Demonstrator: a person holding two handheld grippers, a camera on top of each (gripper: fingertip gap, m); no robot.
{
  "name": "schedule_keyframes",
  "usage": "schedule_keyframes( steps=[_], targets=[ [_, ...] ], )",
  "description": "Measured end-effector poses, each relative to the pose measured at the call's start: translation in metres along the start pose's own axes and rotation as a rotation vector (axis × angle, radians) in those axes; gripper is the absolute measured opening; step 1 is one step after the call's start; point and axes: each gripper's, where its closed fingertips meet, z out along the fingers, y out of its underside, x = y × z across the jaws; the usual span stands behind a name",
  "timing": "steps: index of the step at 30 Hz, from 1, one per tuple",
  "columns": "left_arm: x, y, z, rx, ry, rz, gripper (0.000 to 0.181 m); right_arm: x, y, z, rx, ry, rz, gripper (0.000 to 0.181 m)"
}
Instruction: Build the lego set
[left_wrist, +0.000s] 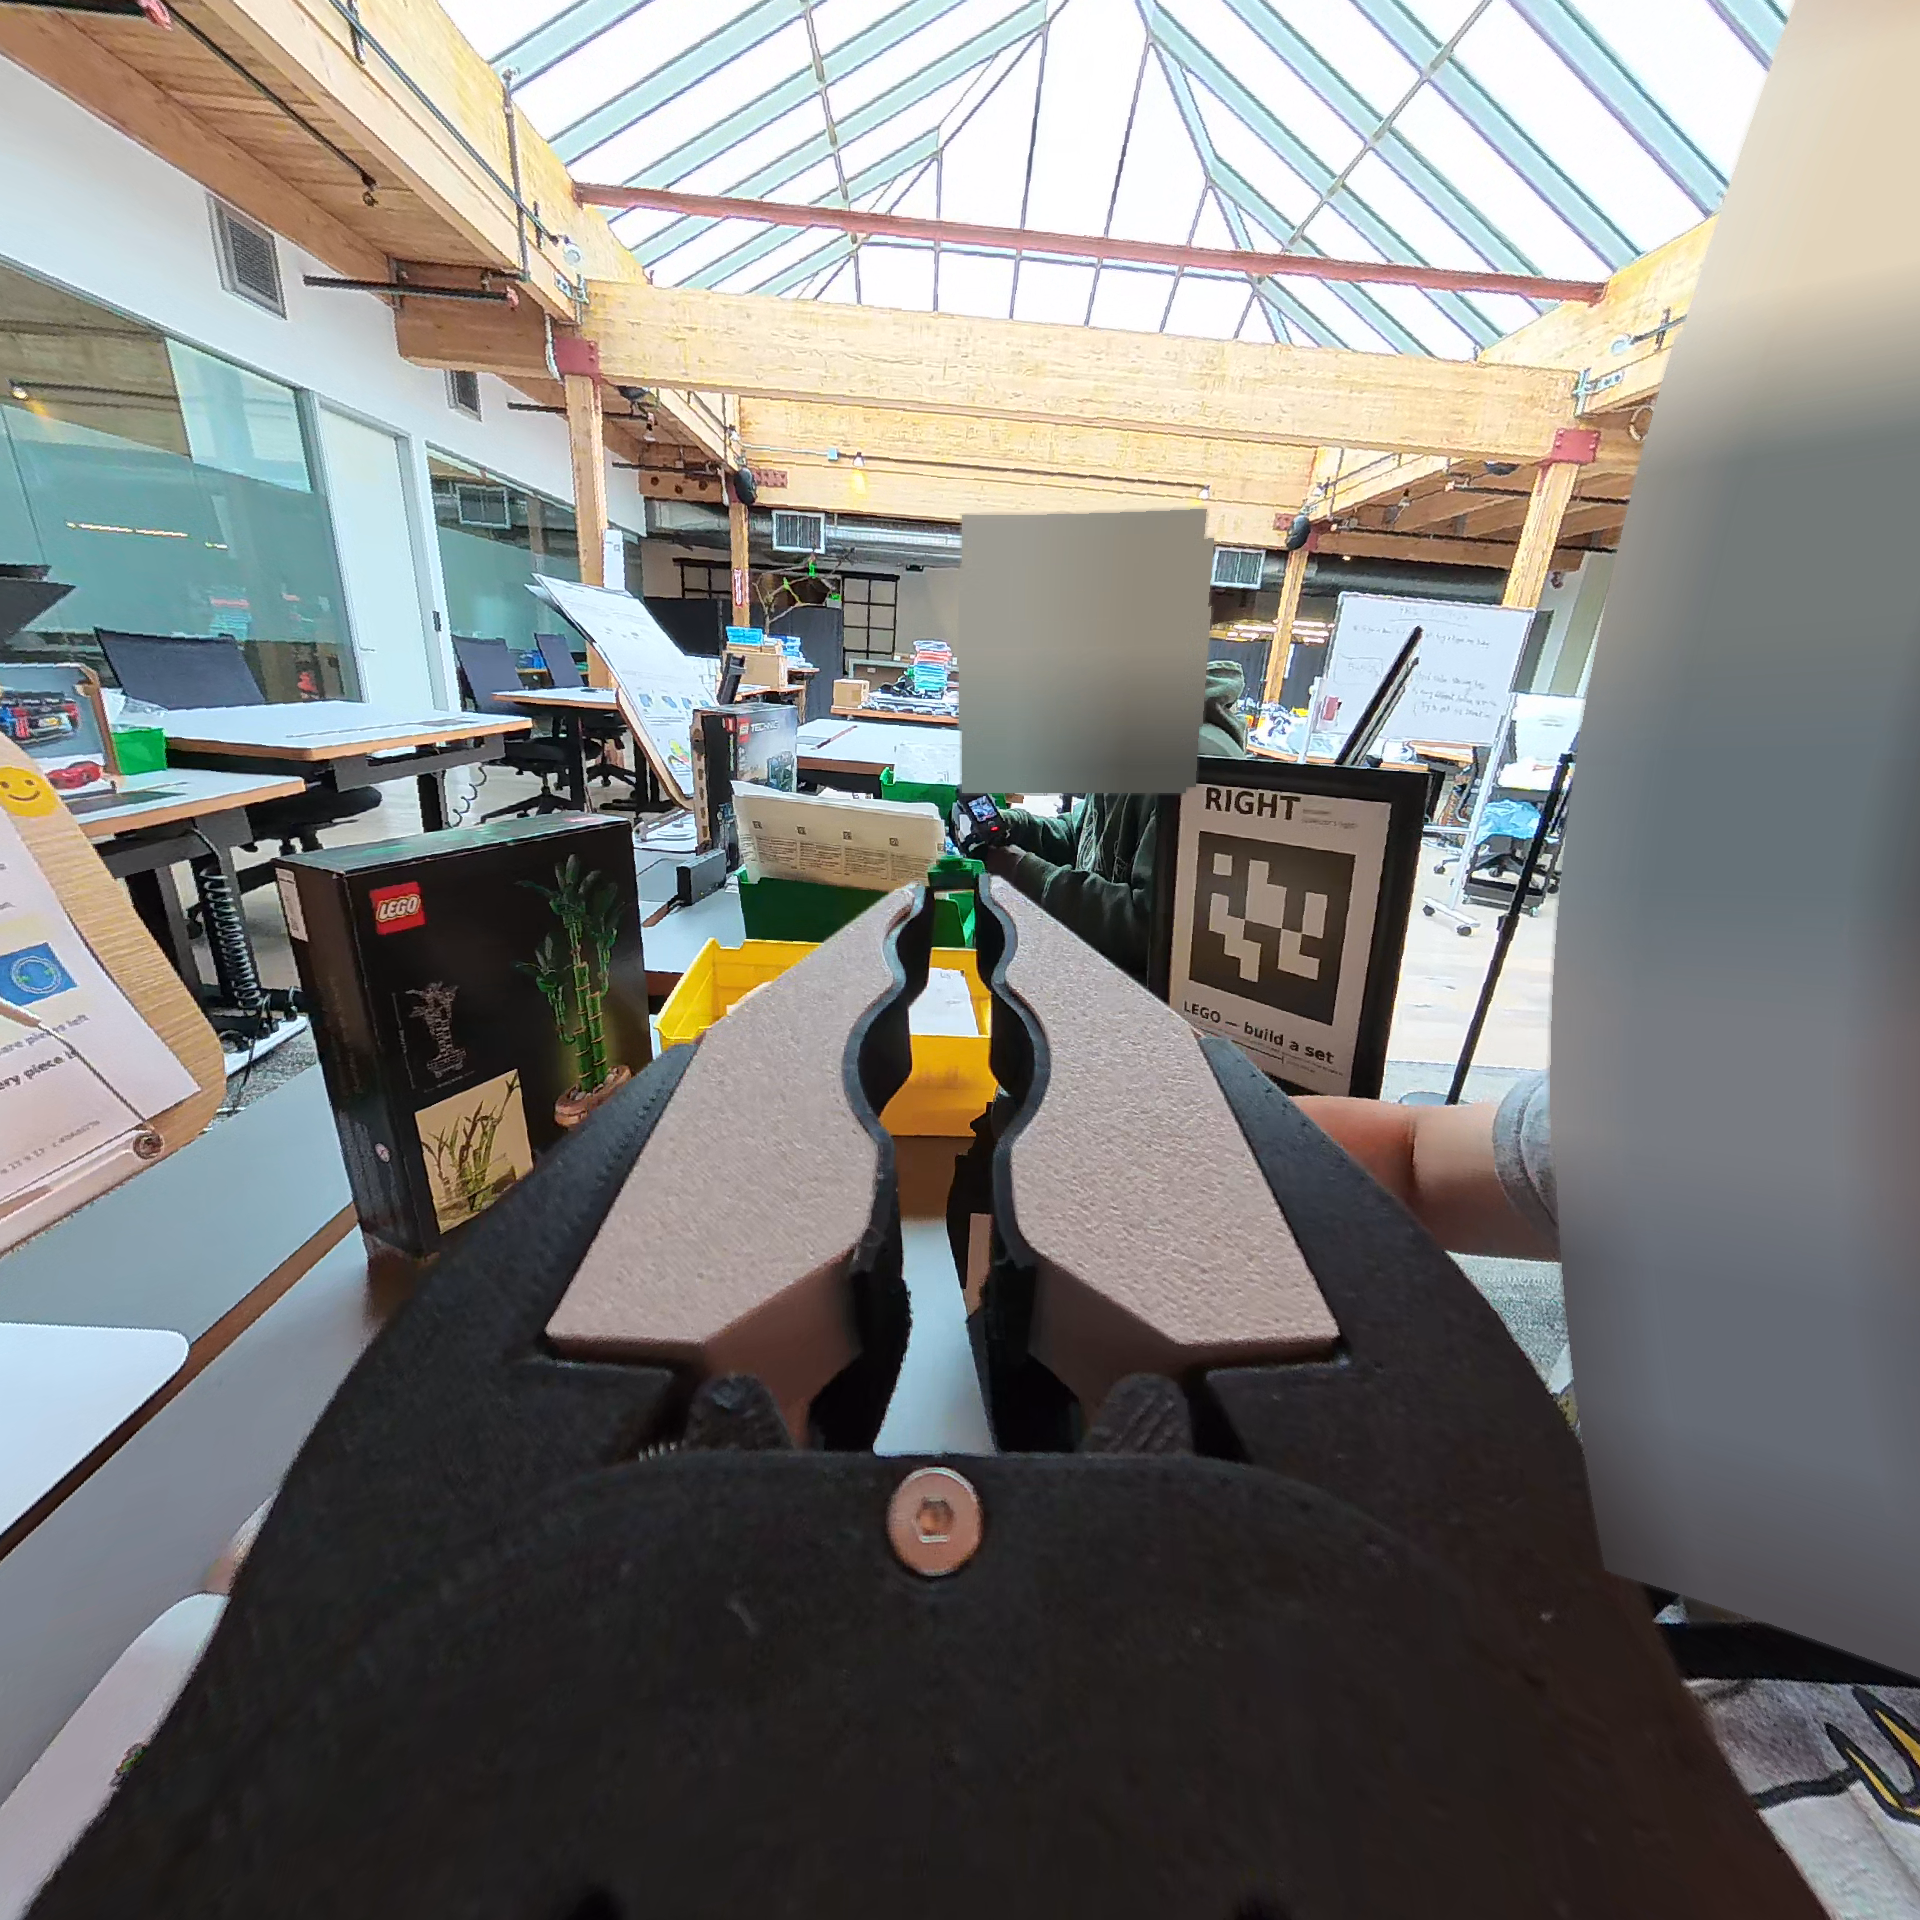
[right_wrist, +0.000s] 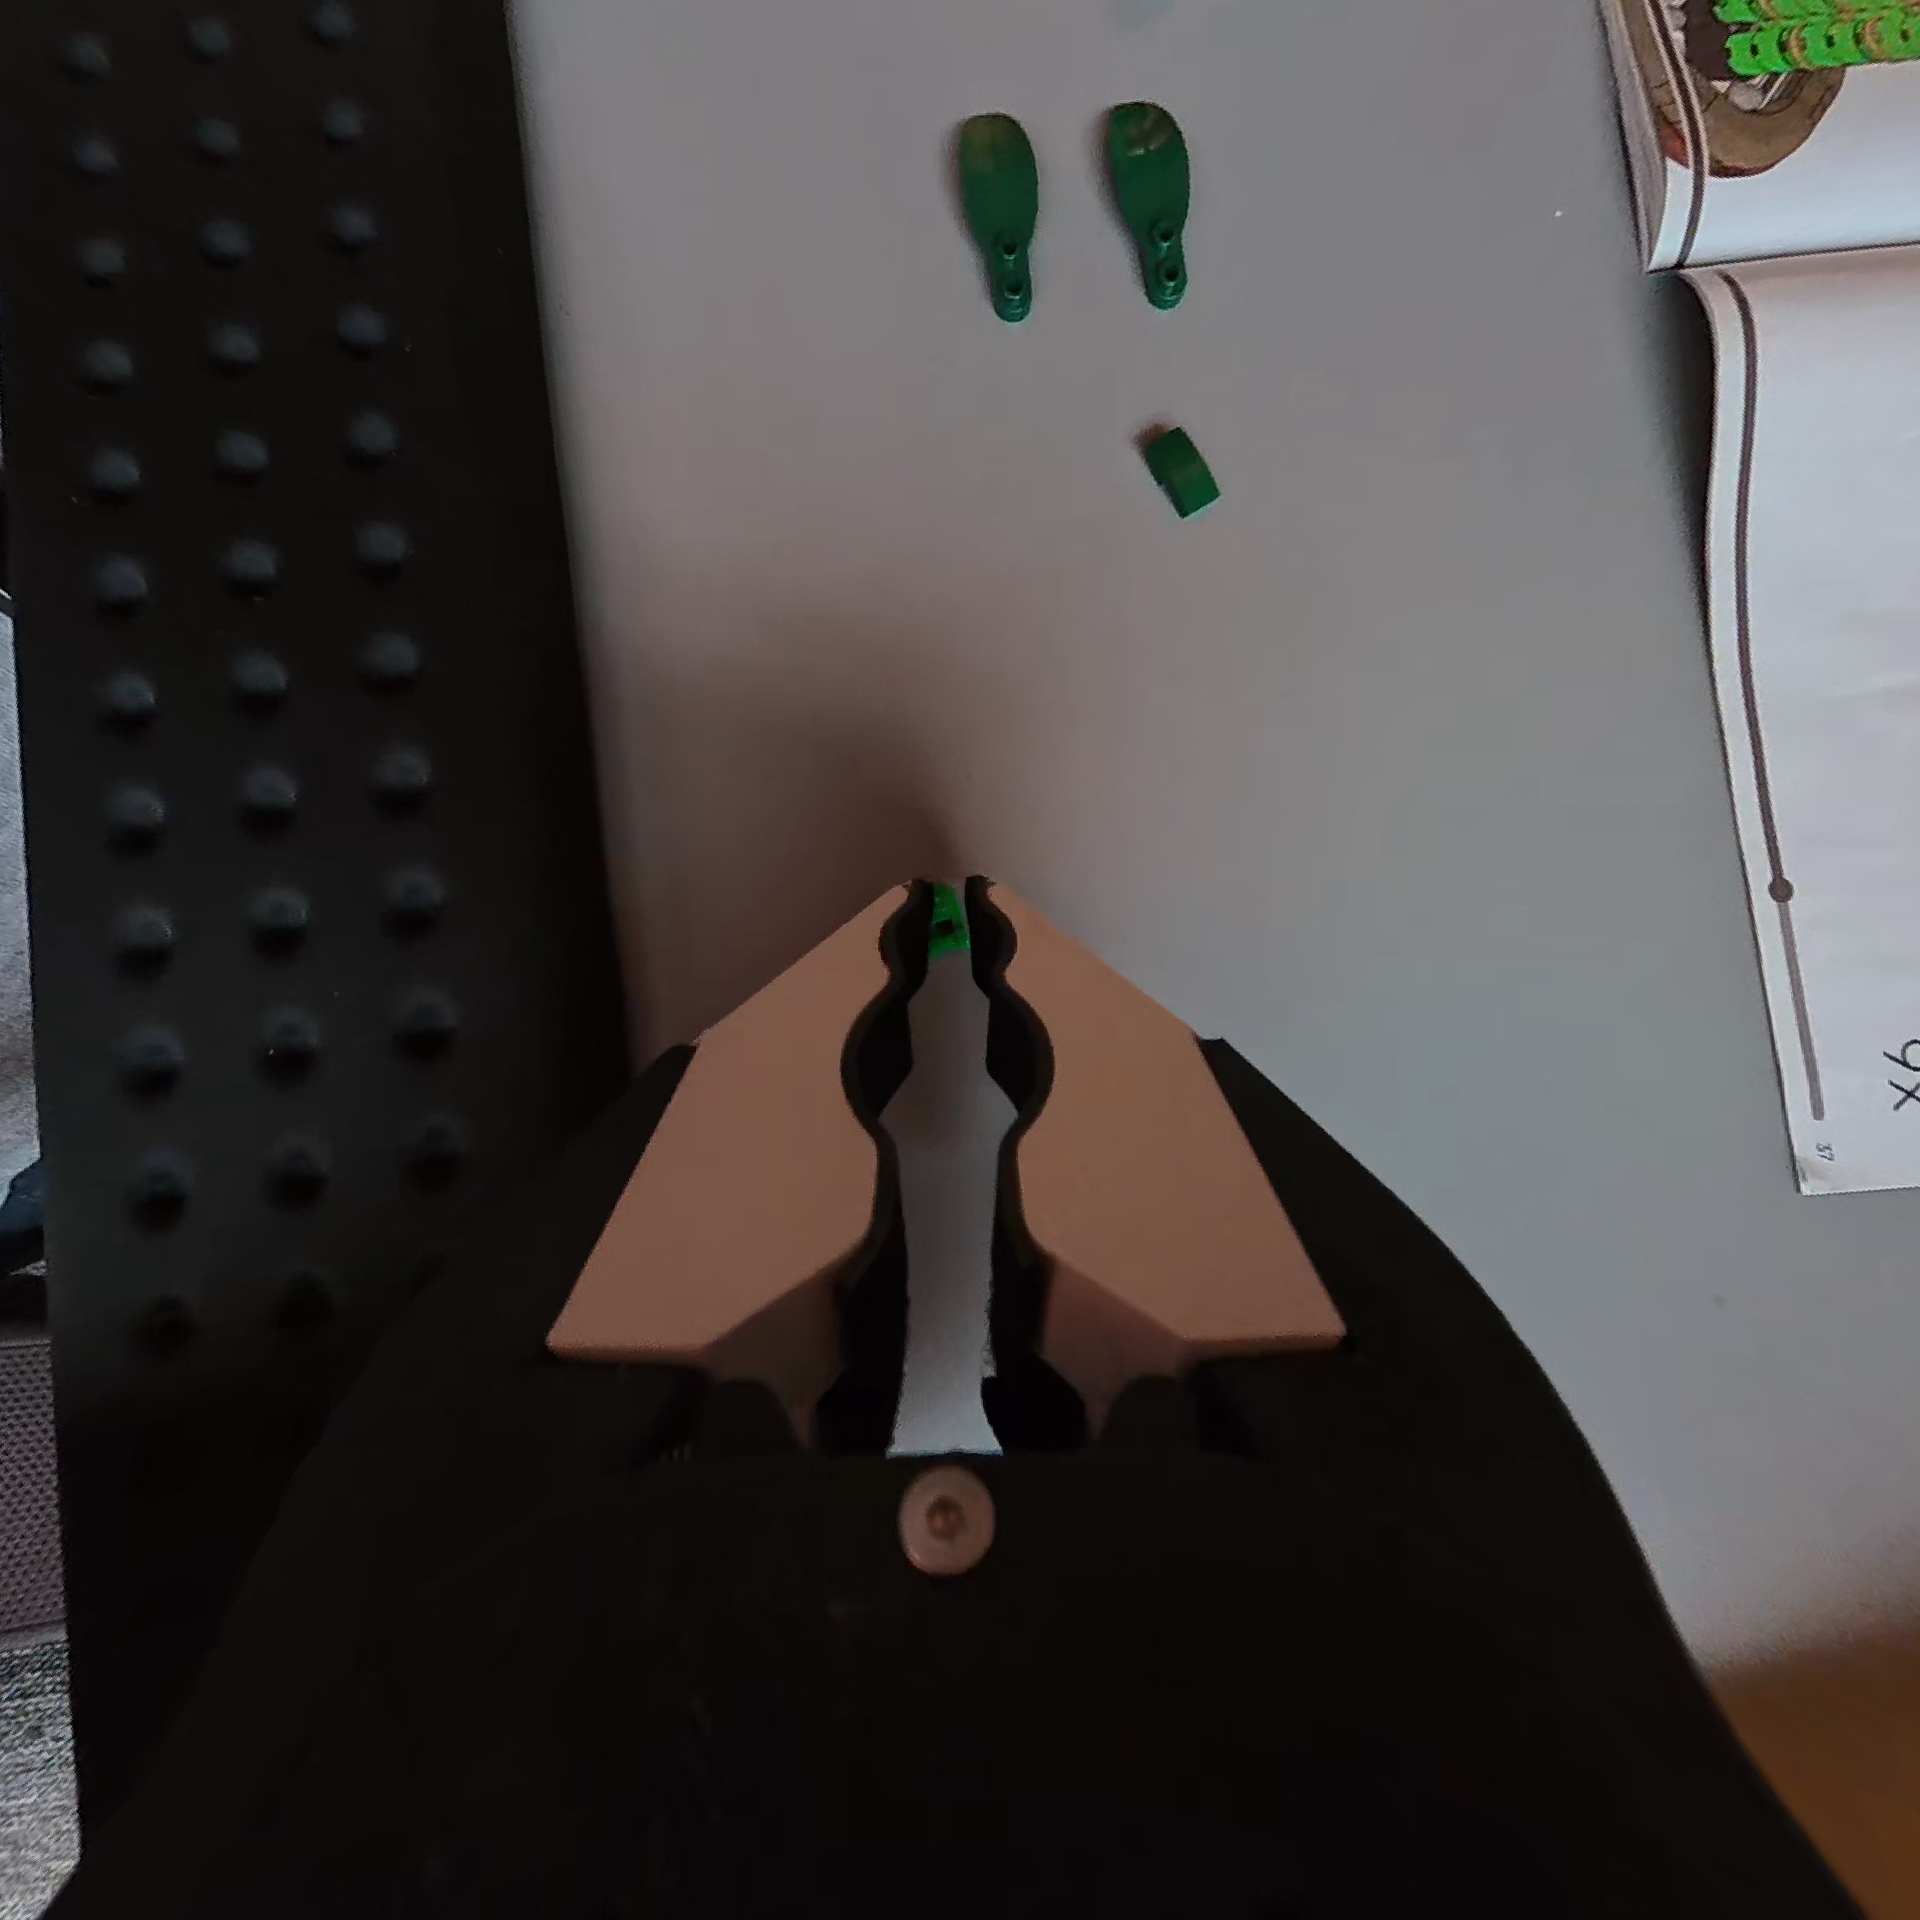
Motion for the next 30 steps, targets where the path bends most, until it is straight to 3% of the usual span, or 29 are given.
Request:
schedule_keyframes(
  steps=[20, 25, 30],
  targets=[
    [-0.001, 0.004, 0.002, -0.016, -0.001, 0.005, 0.005, -0.001, 0.001, 0.003, -0.045, -0.009, 0.007, 0.003],
    [-0.011, 0.014, 0.005, -0.05, -0.026, 0.003, 0.006, 0.006, -0.025, -0.012, 0.132, 0.02, 0.066, 0.002],
    [-0.02, 0.035, 0.016, -0.106, -0.027, -0.003, 0.005, 0.019, -0.067, -0.049, 0.38, 0.054, 0.118, 0.002]
  ],
)
